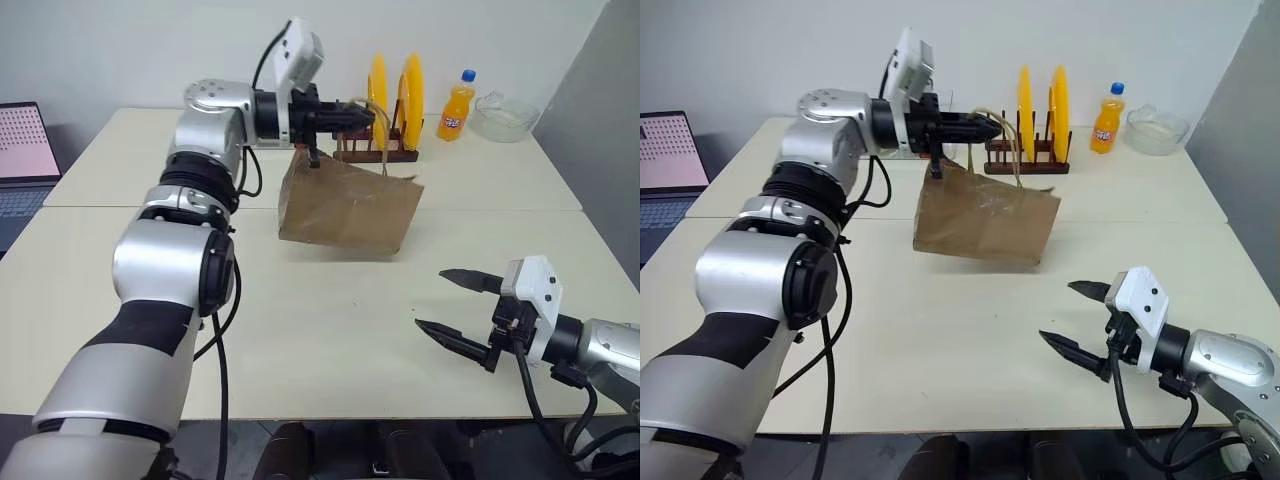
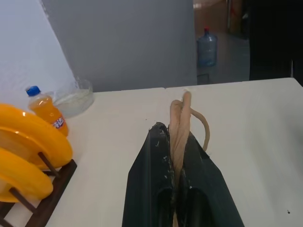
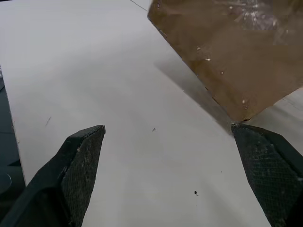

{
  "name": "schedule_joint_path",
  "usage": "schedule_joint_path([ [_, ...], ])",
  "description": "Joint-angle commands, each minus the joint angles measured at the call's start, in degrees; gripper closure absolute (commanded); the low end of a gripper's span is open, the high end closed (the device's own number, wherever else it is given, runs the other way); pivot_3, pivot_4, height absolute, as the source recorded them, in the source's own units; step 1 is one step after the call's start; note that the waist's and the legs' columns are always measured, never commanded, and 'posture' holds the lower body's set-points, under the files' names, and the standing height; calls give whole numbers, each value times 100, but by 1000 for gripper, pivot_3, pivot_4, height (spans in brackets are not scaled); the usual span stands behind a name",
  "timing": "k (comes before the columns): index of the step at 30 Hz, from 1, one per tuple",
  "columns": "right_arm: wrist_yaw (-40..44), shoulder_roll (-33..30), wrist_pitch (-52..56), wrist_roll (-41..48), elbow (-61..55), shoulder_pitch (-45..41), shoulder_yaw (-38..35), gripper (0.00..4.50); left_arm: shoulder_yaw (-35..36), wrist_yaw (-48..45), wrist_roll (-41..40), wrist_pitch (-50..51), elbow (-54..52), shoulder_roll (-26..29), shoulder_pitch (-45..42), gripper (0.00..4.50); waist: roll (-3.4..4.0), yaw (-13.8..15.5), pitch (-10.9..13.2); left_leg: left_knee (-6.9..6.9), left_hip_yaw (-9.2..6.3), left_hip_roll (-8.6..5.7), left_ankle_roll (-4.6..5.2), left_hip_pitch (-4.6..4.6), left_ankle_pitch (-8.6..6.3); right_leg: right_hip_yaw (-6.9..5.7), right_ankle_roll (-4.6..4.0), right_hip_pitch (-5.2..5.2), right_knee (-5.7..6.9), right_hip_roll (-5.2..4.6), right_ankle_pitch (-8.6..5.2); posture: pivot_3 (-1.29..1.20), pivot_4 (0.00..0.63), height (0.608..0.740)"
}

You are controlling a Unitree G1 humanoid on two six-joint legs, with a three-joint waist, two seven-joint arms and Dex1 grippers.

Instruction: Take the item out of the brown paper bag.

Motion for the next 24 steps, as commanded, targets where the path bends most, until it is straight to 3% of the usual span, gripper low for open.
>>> schedule_joint_path([
  [1,-80,31,-103,87,-259,101,-170,0,126,255,8,-192,-28,-101,-92,4464,0,0,0,0,-1,1,0,0,0,0,0,0,0,1,0,0,150,740],
  [7,-172,28,-70,152,-409,258,-264,0,87,264,115,-249,15,-180,56,4464,0,3,0,0,1,0,0,0,0,2,0,0,1,0,0,0,150,740],
  [24,-421,130,-83,286,-360,121,-295,0,-263,-36,662,-300,-117,280,507,4464,0,6,0,0,0,0,0,4,0,2,0,3,2,1,1,0,150,740],
])
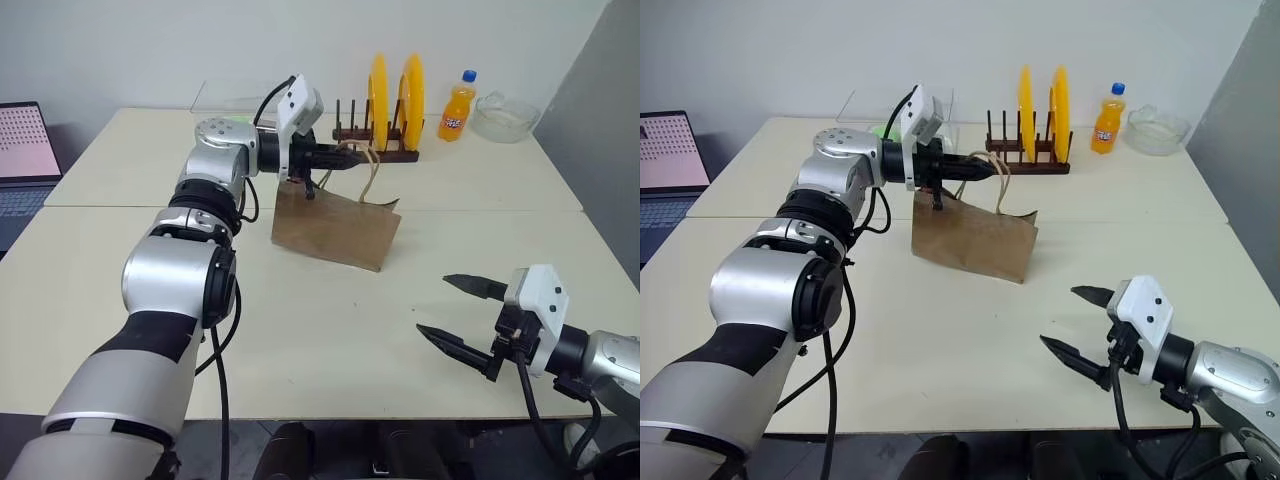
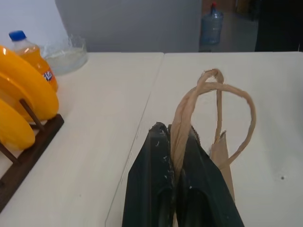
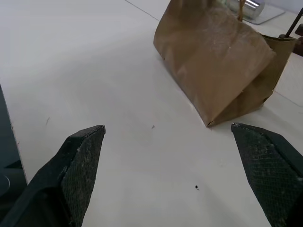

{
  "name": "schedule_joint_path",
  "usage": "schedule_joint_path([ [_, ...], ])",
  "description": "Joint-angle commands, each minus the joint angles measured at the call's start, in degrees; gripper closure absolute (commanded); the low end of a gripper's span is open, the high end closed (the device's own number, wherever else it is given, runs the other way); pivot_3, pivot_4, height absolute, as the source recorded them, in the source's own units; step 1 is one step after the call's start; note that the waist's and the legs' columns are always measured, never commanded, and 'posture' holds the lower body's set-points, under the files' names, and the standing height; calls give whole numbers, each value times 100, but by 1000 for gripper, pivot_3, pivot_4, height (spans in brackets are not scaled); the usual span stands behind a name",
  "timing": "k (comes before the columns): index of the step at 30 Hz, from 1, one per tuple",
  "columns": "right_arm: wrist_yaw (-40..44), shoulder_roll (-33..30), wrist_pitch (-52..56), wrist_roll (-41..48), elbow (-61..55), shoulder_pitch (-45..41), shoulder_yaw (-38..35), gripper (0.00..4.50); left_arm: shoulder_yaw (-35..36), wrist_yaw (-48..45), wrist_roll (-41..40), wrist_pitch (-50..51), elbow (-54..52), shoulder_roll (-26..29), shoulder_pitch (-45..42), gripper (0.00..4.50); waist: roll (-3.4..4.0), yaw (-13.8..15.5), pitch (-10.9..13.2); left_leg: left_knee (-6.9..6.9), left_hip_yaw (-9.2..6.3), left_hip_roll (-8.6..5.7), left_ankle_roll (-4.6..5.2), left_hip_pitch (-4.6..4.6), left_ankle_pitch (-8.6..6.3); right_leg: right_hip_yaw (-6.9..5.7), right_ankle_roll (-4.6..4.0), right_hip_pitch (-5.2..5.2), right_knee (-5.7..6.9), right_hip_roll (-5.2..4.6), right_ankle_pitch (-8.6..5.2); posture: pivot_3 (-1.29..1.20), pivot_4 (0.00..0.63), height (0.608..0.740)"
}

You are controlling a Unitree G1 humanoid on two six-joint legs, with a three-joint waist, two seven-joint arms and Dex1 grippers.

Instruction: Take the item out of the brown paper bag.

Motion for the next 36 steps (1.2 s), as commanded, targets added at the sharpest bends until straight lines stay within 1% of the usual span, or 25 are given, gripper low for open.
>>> schedule_joint_path([
  [1,-129,100,-119,175,-72,-202,-116,0,-142,11,182,-196,-266,140,8,4464,0,-3,0,0,1,0,0,1,0,1,0,0,0,0,0,0,150,740],
  [6,-209,270,-268,268,-41,-496,-164,0,-224,157,313,-290,-271,222,80,4464,0,-1,0,0,1,0,0,2,0,2,0,1,1,0,0,0,150,740],
  [11,-262,258,-272,334,8,-707,-125,0,-168,404,328,-292,-236,262,54,4464,0,0,0,0,0,0,0,3,0,0,0,1,2,0,0,0,150,740],
  [14,-285,239,-262,342,25,-759,-72,0,-131,495,295,-253,-230,283,23,3835,0,-2,0,0,2,0,0,2,0,2,0,1,2,0,0,0,150,740],
  [18,-296,223,-252,347,31,-791,-19,0,-70,442,212,-193,-276,366,1,2624,0,-6,0,0,2,0,0,3,0,2,-1,1,3,0,1,0,150,740],
  [22,-276,207,-238,332,67,-841,49,0,-110,87,196,-230,-423,605,64,1439,0,-15,0,0,1,1,0,3,0,2,-1,0,4,0,1,0,150,740],
  [29,-223,177,-246,314,137,-923,156,0,-35,-225,68,-172,-731,964,224,1439,0,-8,0,0,3,0,0,4,0,3,-1,1,3,0,1,0,150,740],
  [33,-197,154,-259,310,160,-944,179,0,84,-394,-135,94,-1169,1317,502,1439,1,-27,0,0,1,2,0,4,0,2,-8,0,6,0,5,0,150,740],
  [34,-190,152,-263,313,158,-935,171,0,96,-406,-171,160,-1265,1351,554,1439,1,-30,0,0,1,3,0,4,0,3,-22,-1,6,0,13,0,150,740],
  [36,-167,146,-276,308,172,-931,165,0,142,-437,-266,330,-1537,1440,707,1439,1,-23,0,0,-1,3,0,4,0,0,-22,0,6,0,13,0,150,740],
])
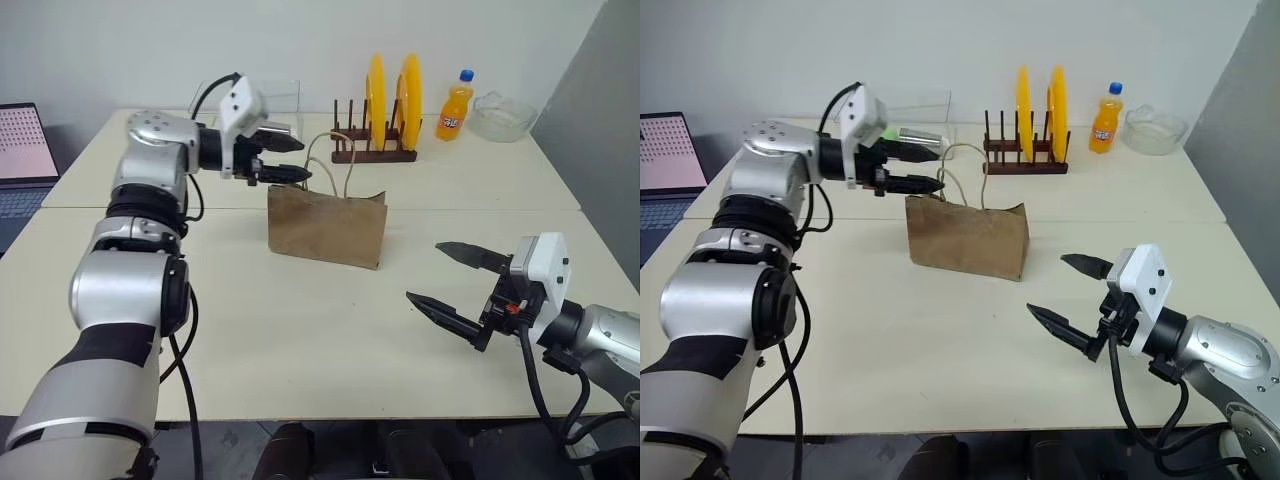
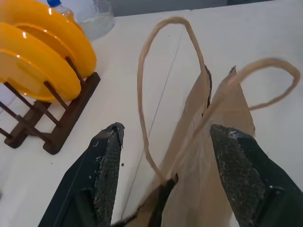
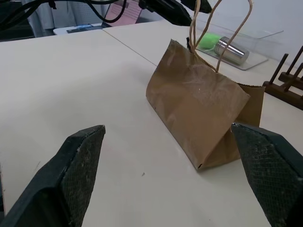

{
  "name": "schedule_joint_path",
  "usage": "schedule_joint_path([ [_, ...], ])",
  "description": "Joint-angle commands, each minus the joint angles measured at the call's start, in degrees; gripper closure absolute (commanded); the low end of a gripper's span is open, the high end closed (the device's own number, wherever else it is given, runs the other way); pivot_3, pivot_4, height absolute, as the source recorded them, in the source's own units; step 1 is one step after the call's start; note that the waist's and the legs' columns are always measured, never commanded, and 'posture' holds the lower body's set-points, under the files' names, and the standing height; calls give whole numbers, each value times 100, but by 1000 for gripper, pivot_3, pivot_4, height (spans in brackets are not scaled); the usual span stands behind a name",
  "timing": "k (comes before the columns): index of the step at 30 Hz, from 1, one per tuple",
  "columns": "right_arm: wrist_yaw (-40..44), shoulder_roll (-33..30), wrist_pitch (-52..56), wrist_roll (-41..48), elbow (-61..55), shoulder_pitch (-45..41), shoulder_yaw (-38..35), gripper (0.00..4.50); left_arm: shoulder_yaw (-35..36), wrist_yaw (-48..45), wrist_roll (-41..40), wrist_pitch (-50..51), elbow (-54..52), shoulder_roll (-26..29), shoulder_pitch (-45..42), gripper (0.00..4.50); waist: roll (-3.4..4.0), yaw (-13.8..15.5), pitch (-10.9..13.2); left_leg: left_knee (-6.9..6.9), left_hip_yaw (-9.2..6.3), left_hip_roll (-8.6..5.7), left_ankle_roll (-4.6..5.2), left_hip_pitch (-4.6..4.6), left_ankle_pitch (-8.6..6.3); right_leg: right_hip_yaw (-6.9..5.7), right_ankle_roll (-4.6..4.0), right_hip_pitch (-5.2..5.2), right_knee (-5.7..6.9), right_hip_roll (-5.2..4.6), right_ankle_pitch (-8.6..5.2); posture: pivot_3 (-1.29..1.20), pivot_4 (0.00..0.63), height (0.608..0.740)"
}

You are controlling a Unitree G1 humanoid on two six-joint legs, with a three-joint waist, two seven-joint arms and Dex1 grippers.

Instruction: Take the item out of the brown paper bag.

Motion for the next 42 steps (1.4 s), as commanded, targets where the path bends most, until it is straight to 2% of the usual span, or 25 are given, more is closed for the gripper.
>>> schedule_joint_path([
  [1,72,-58,-131,23,-43,-81,-51,0,164,-45,-281,302,-640,177,105,1617,0,4,0,0,0,0,0,0,0,0,0,1,0,0,0,0,150,740],
  [4,134,-66,-147,-19,16,-141,-2,0,198,-102,-462,617,-1186,312,393,2286,0,7,0,3,0,-1,0,0,0,1,0,2,-2,-1,0,0,150,740],
  [8,172,-72,-164,-17,34,-154,-28,0,277,-129,-745,1274,-2269,602,912,3575,0,-2,0,2,-1,0,0,1,0,2,-4,1,1,-1,2,0,150,740],
  [11,195,-73,-199,-35,75,-160,-13,0,439,-26,-1086,2026,-3547,898,1689,4429,4,-24,-2,1,-1,2,-1,2,0,5,-4,1,1,-1,2,0,150,740],
  [20,357,-91,-317,-143,302,-313,103,0,1160,901,-2317,4247,-6626,1410,3662,4468,4,-42,-2,2,-1,3,-1,10,1,7,1,8,-2,-3,-1,0,150,740],
  [25,473,-108,-426,-340,573,-604,260,0,1567,1243,-2832,4810,-7622,1667,4604,4468,4,-43,-2,1,-1,3,-1,15,0,7,5,13,-2,-3,-3,0,150,740],
  [30,525,-40,-608,-808,1112,-1146,602,0,1989,1572,-3122,4922,-8306,1827,5482,4468,6,-65,-3,-2,0,5,-1,22,0,9,4,15,-4,-3,-3,0,150,740],
  [34,611,149,-1035,-1426,2007,-2112,1046,911,2450,1998,-3474,5046,-8862,1644,6142,4500,6,-81,-2,-2,4,5,-1,25,0,12,3,21,-8,-4,-3,0,150,740],
  [38,688,407,-1459,-2284,3180,-3231,1697,2345,2640,2398,-3775,5067,-9266,1446,6604,4500,8,-93,-2,-2,6,5,-2,32,0,12,-2,24,-8,-4,0,0,150,740],
  [42,561,929,-1812,-3158,4762,-4517,2255,3730,2685,2732,-3957,5031,-9562,1314,6932,4500,10,-102,0,-4,7,5,-2,31,1,13,-10,22,-7,-4,3,0,150,740],
])
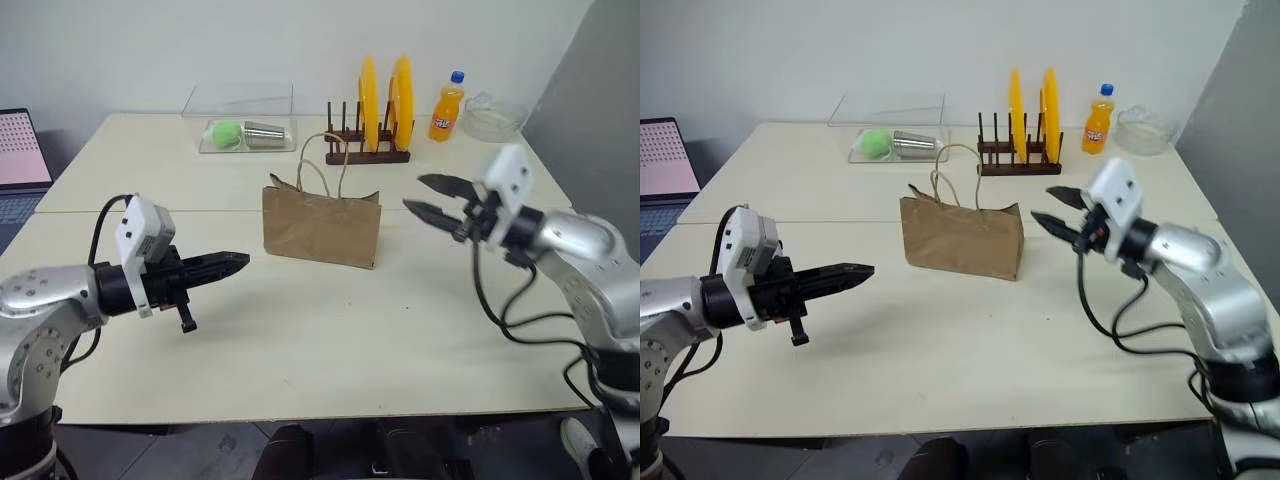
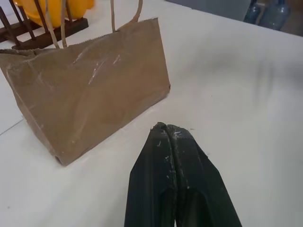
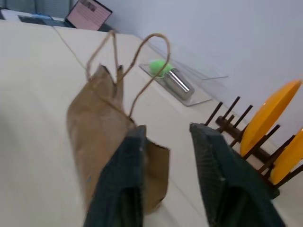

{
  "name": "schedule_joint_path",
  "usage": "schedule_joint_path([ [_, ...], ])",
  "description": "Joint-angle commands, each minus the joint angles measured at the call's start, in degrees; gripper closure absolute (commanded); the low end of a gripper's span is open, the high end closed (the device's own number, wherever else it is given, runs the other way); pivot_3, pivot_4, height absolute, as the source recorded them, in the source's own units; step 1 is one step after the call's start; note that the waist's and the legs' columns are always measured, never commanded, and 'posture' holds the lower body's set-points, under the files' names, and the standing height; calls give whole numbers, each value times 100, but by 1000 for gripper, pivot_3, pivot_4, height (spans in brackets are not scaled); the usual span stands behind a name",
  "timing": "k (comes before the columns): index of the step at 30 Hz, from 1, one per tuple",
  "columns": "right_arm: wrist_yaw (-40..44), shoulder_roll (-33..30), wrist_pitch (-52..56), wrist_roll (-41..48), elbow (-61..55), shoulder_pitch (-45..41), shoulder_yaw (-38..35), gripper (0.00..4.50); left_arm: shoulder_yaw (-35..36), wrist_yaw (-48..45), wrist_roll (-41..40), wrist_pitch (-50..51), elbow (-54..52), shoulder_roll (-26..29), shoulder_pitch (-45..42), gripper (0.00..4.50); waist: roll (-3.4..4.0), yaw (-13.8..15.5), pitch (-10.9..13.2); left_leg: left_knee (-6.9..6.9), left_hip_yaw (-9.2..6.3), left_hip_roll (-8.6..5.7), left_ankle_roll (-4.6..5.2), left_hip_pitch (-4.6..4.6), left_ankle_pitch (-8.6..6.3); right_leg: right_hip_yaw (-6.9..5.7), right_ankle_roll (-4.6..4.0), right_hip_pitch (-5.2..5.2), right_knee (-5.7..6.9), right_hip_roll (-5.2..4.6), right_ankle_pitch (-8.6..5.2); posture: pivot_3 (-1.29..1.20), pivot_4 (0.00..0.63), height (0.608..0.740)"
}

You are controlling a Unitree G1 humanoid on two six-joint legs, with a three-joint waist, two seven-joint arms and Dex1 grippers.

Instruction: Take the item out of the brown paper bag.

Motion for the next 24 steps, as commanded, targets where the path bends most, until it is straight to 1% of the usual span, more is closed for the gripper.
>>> schedule_joint_path([
  [1,-44,350,-400,-680,1210,-949,334,4142,164,295,-199,-59,-366,-42,155,4500,0,-5,0,0,1,0,0,1,0,1,0,-1,0,0,0,0,150,740],
  [2,-5,461,-458,-847,1604,-1221,452,4425,143,351,-207,-62,-399,-26,203,4500,0,-3,0,0,2,0,0,1,0,1,-1,-1,0,0,1,0,150,740],
  [3,59,560,-502,-1010,1982,-1475,577,4472,141,376,-230,-71,-422,-9,245,4500,0,-4,0,-1,0,0,-1,-3,0,0,-2,-5,0,0,1,0,150,740],
  [8,453,939,-1394,-1886,3836,-2500,1165,4472,197,368,-400,-88,-325,167,259,4500,1,14,0,-6,1,0,-2,-12,0,-1,-8,-17,1,-1,5,0,150,740],
  [15,1081,1504,-2794,-2983,5988,-3549,1947,4472,107,272,-405,-251,-128,423,236,4500,4,-19,1,-12,7,-3,-2,-17,0,1,-10,-24,-1,-5,5,0,150,740],
  [17,1451,1603,-3024,-3011,6167,-3627,1963,4472,93,258,-416,-272,-101,474,219,4500,4,-20,2,-12,5,-2,-3,-16,1,0,-12,-26,1,-5,6,0,150,740],
  [18,1752,1619,-3068,-2937,6028,-3591,1943,4472,115,219,-420,-279,-87,525,244,4500,5,-15,2,-12,4,-2,-3,-16,1,-1,-12,-25,1,-5,6,0,150,740],
  [21,2559,1561,-3017,-2742,5377,-3341,1888,4472,197,98,-421,-318,-27,673,353,4500,6,-12,3,-11,4,-2,-3,-17,0,0,-12,-25,0,-6,6,0,150,740],
  [24,3098,1430,-2780,-2574,4564,-2995,1842,4472,225,31,-435,-353,7,766,410,4500,7,-4,3,-12,2,-2,-3,-17,0,-2,-12,-24,-2,-7,6,0,150,740],
])
